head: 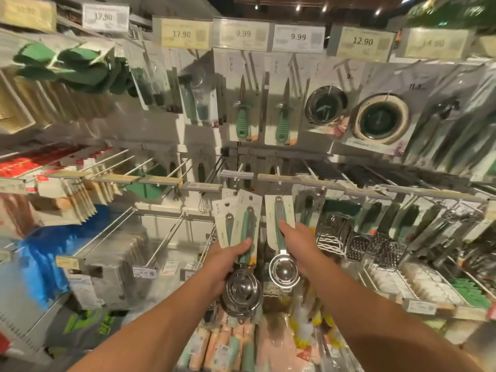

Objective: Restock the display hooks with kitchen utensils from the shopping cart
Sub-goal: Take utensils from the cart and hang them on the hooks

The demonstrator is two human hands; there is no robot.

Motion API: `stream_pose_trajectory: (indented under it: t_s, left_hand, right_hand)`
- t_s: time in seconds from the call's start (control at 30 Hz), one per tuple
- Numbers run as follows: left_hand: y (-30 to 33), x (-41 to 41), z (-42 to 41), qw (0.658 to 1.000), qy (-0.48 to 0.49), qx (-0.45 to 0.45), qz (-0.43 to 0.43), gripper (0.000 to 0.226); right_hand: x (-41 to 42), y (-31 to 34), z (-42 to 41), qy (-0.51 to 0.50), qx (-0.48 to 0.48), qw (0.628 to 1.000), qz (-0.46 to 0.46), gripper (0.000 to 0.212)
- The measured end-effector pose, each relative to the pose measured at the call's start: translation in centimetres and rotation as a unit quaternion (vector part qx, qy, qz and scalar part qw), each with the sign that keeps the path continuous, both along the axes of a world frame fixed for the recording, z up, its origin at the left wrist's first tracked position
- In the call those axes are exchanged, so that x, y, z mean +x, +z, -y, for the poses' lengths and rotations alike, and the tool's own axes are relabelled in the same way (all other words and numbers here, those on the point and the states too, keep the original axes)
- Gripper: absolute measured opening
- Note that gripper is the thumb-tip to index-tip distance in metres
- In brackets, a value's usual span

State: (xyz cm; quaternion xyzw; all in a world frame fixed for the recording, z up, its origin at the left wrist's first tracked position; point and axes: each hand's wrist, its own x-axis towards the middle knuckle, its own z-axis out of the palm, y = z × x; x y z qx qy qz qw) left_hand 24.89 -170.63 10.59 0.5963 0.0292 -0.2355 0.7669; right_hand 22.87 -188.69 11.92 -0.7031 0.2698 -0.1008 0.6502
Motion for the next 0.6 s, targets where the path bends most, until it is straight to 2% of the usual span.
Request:
stream_pose_trajectory:
  t_s: [0.03, 0.07, 0.13, 0.23, 0.27, 0.3, 0.33, 0.37, 0.47, 0.5, 0.6]
  left_hand:
    - [-0.3, 0.4, 0.2, 1.0, 0.003, 0.004, -0.006, 0.129]
    - [-0.6, 0.9, 0.3, 1.0, 0.001, -0.006, -0.008, 0.135]
    - [-1.3, 1.5, 0.6, 1.0, -0.002, -0.006, -0.017, 0.123]
    - [-0.5, 0.9, 0.7, 1.0, -0.004, -0.008, -0.007, 0.092]
    - [-0.6, 0.9, 0.8, 1.0, -0.004, -0.013, -0.004, 0.089]
    - [-0.6, 0.8, 0.8, 1.0, -0.001, -0.016, -0.006, 0.099]
    - [-0.9, 1.0, 0.8, 1.0, -0.005, -0.02, 0.0, 0.104]
    - [-1.2, 1.1, 0.8, 1.0, -0.011, -0.019, 0.0, 0.101]
    - [-1.6, 0.9, 1.0, 0.999, -0.031, 0.001, 0.012, 0.051]
    - [-1.7, 0.9, 1.0, 0.999, -0.036, 0.003, 0.008, 0.044]
    - [-1.6, 0.6, 1.4, 0.998, -0.057, 0.015, 0.018, 0.042]
  right_hand:
    - [0.5, 0.1, 0.2, 0.001, 0.004, 1.0, -0.004, 0.035]
    - [1.0, 0.0, 0.5, -0.001, 0.002, 1.0, -0.005, 0.041]
    - [1.9, 0.1, 0.8, -0.005, -0.026, 1.0, -0.016, 0.047]
    - [2.3, 0.3, 0.8, 0.016, -0.014, 0.998, -0.051, 0.072]
    - [2.3, 0.1, 0.8, 0.018, -0.006, 0.998, -0.065, 0.077]
    - [2.1, 0.2, 0.7, 0.028, -0.001, 0.997, -0.072, 0.078]
    - [2.2, -0.1, 0.9, 0.037, 0.001, 0.997, -0.071, 0.074]
    - [2.1, -0.5, 0.9, 0.043, 0.004, 0.997, -0.065, 0.066]
    - [1.6, -0.9, 0.3, 0.062, 0.047, 0.996, -0.041, 0.041]
    - [1.5, -1.1, 0.0, 0.075, 0.057, 0.995, -0.036, 0.037]
    - [1.2, -1.2, -0.9, 0.103, 0.075, 0.992, -0.024, 0.033]
